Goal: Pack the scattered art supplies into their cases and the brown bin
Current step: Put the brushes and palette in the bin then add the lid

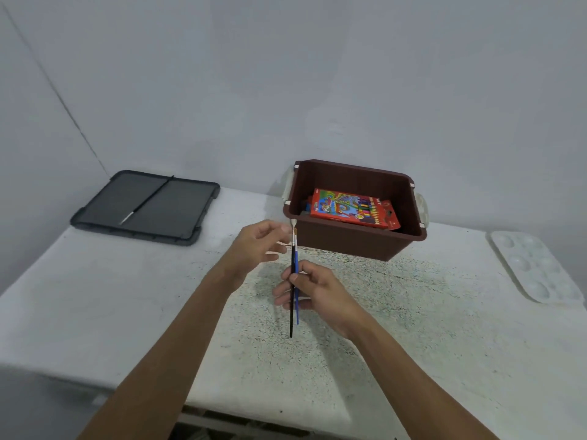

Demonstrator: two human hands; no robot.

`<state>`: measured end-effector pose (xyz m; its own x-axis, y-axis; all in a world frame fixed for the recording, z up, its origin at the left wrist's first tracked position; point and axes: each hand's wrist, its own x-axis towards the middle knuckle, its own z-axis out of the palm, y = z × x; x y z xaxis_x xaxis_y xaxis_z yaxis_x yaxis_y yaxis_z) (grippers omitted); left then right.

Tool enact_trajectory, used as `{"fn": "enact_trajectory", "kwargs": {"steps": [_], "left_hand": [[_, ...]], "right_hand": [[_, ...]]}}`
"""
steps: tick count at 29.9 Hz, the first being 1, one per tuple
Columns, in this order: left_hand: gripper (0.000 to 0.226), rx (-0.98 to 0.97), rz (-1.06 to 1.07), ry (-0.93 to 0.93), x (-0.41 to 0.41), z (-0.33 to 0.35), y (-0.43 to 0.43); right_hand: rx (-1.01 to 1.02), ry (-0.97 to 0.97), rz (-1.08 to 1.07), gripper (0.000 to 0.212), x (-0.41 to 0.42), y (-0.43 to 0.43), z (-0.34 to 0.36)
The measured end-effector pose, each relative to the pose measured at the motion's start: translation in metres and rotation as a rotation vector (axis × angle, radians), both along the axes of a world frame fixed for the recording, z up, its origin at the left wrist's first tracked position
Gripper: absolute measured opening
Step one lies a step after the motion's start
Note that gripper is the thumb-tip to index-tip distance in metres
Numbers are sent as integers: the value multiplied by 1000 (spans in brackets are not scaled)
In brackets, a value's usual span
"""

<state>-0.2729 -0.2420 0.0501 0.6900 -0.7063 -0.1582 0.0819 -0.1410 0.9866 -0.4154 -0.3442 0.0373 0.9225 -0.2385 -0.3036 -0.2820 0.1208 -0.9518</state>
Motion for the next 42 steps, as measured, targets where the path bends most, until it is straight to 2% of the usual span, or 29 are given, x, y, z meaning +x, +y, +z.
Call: {"fn": "enact_trajectory", "kwargs": {"steps": [3,8,13,17,22,26,30,32,35,38,42], "left_hand": [[20,33,170,11,29,-18,28],[16,126,462,-78,94,-52,85],[26,359,662,-275,161,-70,129],[30,571,653,-470,207,-85,158],[30,963,577,-654,234,-101,174],[24,1019,613,-740,241,-104,171],[24,972,672,-780,242,-102,166],[24,874,706,-774,237,-98,162],[17,577,784,-679,222,-84,155],[18,262,845,-664,199,-61,146],[14,-73,802,-568,160,-21,132]], "right_hand": [[-13,16,-1,20,22,17,-3],[46,24,-32,19,59,45,-12],[71,41,-48,20,90,71,-18],[74,49,-61,19,106,83,-22],[87,63,-67,19,119,89,-27],[87,76,-83,19,121,89,-31],[81,86,-92,19,119,89,-34],[82,86,-97,19,118,90,-34],[77,80,-108,19,114,89,-32],[44,68,-118,19,111,88,-28],[-23,26,-136,18,104,85,-23]]}}
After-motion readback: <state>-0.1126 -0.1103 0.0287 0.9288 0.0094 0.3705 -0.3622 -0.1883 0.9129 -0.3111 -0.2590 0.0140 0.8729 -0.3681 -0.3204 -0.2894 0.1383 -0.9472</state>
